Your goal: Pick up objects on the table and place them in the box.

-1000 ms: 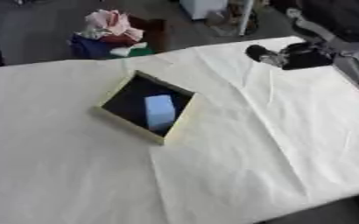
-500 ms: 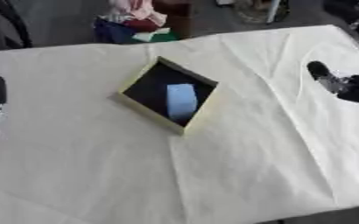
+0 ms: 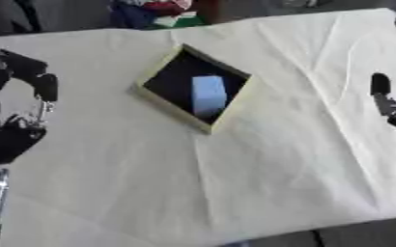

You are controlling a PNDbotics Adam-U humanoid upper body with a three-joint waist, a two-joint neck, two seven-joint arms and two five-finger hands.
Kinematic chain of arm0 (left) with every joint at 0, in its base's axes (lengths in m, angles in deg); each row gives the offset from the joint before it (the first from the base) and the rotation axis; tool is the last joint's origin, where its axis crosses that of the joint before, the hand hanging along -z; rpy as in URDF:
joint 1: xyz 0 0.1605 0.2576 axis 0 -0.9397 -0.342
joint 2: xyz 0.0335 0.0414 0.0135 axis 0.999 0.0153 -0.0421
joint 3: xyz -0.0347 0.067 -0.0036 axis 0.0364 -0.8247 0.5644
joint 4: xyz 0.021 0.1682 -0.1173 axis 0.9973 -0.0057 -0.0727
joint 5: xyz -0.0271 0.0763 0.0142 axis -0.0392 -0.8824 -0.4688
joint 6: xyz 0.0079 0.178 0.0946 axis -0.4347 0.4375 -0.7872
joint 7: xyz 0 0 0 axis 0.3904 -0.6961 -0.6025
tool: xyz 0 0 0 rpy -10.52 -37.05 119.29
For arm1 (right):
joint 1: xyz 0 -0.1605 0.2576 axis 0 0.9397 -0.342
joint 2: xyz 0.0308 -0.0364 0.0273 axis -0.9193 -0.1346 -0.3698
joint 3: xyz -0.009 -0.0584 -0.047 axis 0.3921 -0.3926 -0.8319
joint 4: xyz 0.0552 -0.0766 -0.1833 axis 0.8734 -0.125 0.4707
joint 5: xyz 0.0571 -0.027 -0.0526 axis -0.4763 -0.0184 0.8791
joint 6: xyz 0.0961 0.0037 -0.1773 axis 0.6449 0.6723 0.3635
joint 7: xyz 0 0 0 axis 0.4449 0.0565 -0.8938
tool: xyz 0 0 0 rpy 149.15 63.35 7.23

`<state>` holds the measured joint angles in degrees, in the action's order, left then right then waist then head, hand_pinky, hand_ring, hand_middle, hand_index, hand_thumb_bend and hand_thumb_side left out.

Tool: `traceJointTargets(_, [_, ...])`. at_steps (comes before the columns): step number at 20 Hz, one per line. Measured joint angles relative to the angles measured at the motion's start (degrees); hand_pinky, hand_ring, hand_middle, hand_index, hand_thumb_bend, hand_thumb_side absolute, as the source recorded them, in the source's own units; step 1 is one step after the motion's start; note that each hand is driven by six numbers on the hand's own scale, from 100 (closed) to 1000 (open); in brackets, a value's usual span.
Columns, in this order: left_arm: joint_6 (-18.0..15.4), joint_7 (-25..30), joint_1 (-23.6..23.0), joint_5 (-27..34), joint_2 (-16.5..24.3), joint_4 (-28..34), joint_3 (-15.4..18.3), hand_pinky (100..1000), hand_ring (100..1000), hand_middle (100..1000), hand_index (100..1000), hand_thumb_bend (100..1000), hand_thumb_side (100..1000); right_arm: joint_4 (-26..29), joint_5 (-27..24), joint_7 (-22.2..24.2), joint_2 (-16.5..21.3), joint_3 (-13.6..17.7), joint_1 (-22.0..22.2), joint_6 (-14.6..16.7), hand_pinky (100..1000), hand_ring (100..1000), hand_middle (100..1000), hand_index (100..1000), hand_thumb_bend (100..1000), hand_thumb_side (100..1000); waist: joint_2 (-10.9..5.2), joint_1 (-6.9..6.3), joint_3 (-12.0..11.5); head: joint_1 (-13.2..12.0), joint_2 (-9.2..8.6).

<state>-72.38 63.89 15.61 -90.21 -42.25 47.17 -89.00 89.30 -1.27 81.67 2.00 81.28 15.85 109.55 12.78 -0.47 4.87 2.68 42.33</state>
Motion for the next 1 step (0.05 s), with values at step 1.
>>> traceJointTargets(1, [-0.05,0.12,-0.65,0.03,-0.32,-0.43,-0.25,662,455,521,623,403,496,0.0,-0.22,0.66,-1.31,-0.11,1.03,-0.01,872,1000,1000,1000,100,100,0.0,0.0,0.19,-0.06,0.01])
